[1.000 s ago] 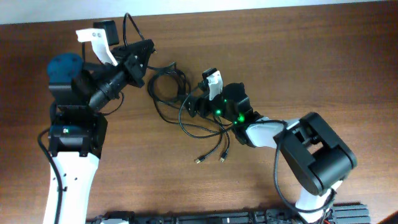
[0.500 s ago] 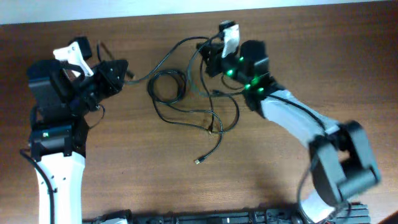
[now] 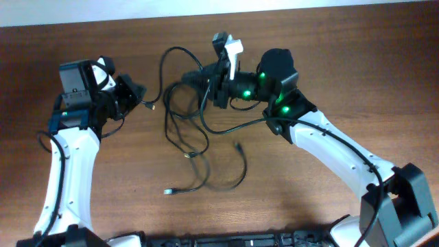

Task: Untangle cables

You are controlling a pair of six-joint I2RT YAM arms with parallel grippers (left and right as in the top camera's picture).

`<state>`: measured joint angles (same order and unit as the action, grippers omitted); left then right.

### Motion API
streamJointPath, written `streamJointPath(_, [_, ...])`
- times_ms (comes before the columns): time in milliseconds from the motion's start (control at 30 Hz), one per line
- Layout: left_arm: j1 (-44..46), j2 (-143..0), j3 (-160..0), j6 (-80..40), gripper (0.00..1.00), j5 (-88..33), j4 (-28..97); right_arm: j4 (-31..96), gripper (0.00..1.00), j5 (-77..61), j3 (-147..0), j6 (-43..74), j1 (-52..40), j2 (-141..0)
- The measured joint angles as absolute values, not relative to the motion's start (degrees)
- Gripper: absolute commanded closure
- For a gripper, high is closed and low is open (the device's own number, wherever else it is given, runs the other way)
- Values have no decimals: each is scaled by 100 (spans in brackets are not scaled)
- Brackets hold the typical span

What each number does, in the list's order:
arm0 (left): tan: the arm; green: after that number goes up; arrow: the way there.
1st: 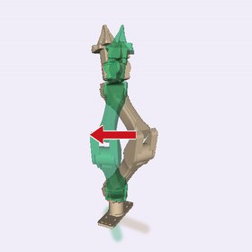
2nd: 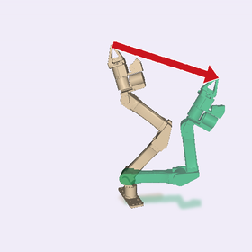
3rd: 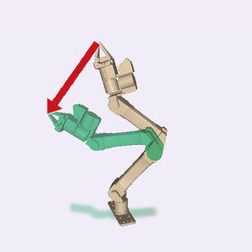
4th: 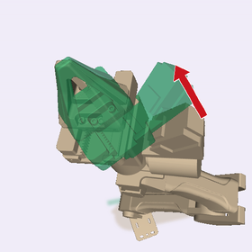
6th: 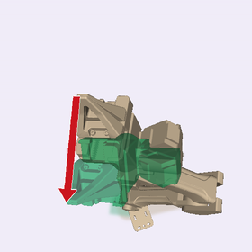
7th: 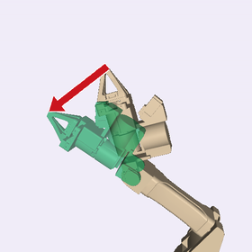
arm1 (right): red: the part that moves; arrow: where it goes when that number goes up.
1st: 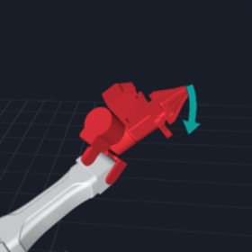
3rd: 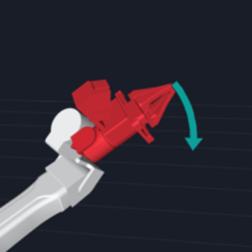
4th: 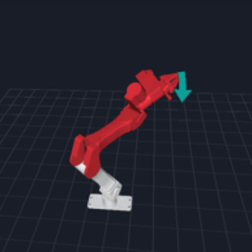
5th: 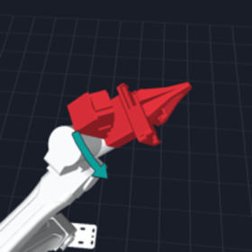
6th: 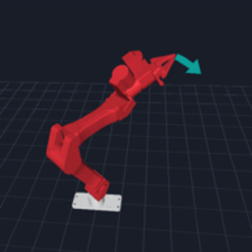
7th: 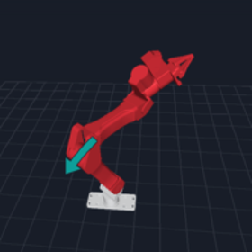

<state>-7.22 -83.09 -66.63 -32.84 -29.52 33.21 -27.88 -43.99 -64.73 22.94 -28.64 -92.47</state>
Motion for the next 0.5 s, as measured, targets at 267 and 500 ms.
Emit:
streamJointPath(267, [-725,-8340,-6663,-3260,100,-3739,3367,-1758,95,-200,-6482,-1251,-2753,-9861])
streamJointPath(500, [-727,-8340,-6663,-3129,100,-2792,3430,-2659,96,-3430,-6471,2344,-2801,-9325])
